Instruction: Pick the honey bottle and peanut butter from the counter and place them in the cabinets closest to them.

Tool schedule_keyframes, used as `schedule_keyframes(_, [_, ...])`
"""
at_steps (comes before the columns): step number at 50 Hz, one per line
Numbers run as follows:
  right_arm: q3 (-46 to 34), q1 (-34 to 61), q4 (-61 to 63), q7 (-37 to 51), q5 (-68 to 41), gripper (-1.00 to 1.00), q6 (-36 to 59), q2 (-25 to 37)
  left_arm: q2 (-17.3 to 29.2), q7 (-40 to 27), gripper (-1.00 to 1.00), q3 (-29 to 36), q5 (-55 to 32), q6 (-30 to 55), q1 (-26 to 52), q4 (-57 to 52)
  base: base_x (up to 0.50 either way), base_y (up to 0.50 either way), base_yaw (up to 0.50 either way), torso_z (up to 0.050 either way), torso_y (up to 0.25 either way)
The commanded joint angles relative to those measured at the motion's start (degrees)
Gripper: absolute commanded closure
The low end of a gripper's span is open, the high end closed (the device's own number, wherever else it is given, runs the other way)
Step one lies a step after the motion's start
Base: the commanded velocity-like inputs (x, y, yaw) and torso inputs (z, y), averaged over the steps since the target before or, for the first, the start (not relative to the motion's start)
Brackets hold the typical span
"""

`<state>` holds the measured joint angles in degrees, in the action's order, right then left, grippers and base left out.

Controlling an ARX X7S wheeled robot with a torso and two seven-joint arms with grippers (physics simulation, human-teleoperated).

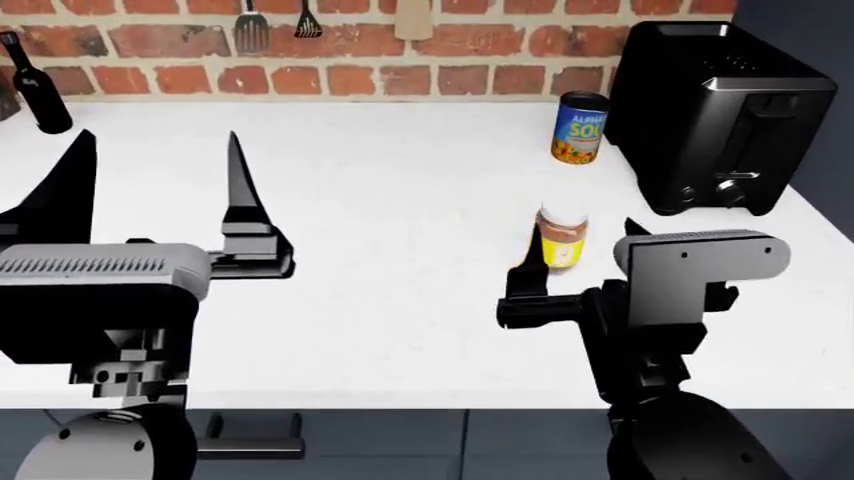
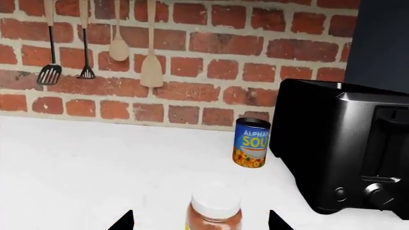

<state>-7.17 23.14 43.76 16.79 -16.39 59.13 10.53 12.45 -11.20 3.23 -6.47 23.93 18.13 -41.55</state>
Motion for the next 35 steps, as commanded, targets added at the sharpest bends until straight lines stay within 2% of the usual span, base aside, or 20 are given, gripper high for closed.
schedule_keyframes(1, [-0.68,0.28,-5.52,0.62,0.58,-1.0,-0.99,-0.04,0.37,-0.29,-1.0,0.47,-0.51,-0.2,-0.23,-0.1,0.0,0.0,0.0,0.0,0.0])
schedule_keyframes(10, [-0.64,0.44,-9.49,0.62,0.75,-1.0,-3.01,-0.13,0.61,-0.66,-1.0,0.9,-0.52,0.0,-0.13,-0.23,0.0,0.0,0.0,0.0,0.0])
schedule_keyframes(35, [-5.09,13.88,-40.65,-3.22,2.8,-1.0,-10.47,-1.85,1.42,-1.51,-1.0,2.0,-0.29,-0.65,0.02,0.74,0.0,0.0,0.0,0.0,0.0])
